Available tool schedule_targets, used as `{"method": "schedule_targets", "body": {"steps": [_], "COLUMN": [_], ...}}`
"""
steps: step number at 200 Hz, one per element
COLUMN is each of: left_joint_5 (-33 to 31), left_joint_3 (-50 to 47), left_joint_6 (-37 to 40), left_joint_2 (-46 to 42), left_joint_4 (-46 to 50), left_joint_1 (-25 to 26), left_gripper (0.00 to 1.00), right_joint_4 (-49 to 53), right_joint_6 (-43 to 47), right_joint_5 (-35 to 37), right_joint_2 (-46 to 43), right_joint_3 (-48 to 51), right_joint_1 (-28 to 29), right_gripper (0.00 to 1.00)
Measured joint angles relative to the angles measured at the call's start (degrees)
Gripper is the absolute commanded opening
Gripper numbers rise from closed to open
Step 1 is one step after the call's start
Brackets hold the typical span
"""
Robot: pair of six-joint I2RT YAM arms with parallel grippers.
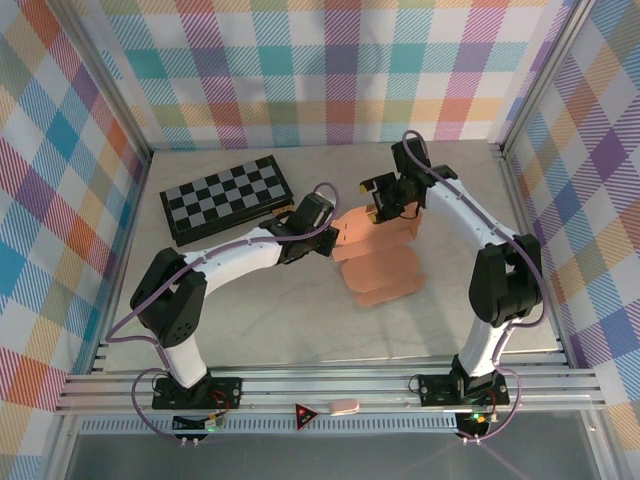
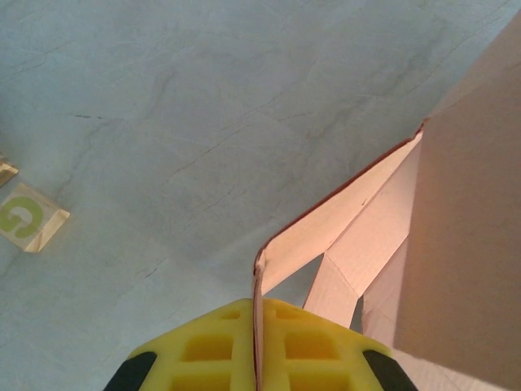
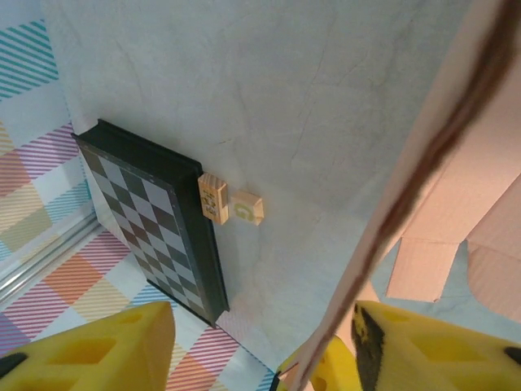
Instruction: Fold the paper box
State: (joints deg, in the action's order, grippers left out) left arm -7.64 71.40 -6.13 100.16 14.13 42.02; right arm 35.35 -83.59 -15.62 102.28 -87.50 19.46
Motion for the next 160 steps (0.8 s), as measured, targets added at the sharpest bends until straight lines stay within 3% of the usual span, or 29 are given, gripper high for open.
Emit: {"method": "schedule_targets", "body": {"steps": [44, 160], "left_joint_5": [-0.33, 0.11], "left_joint_3": [0.0, 0.02], "left_joint_6": [0.94, 1.22], "left_joint_2": [0.0, 0.0], "left_joint_4": [0.07, 0.87], "left_joint_1": [0.0, -0.22], "left_gripper": [0.0, 0.0], "right_joint_4": [-1.07, -5.2], "right_joint_6": [0.26, 1.49], "right_joint_5": [0.2, 2.8], "right_joint_2": [-0.33, -4.52], "right_joint_3": [1.86, 8.83], "right_joint_1": [0.0, -0.07], "right_gripper": [0.39, 0.12]}}
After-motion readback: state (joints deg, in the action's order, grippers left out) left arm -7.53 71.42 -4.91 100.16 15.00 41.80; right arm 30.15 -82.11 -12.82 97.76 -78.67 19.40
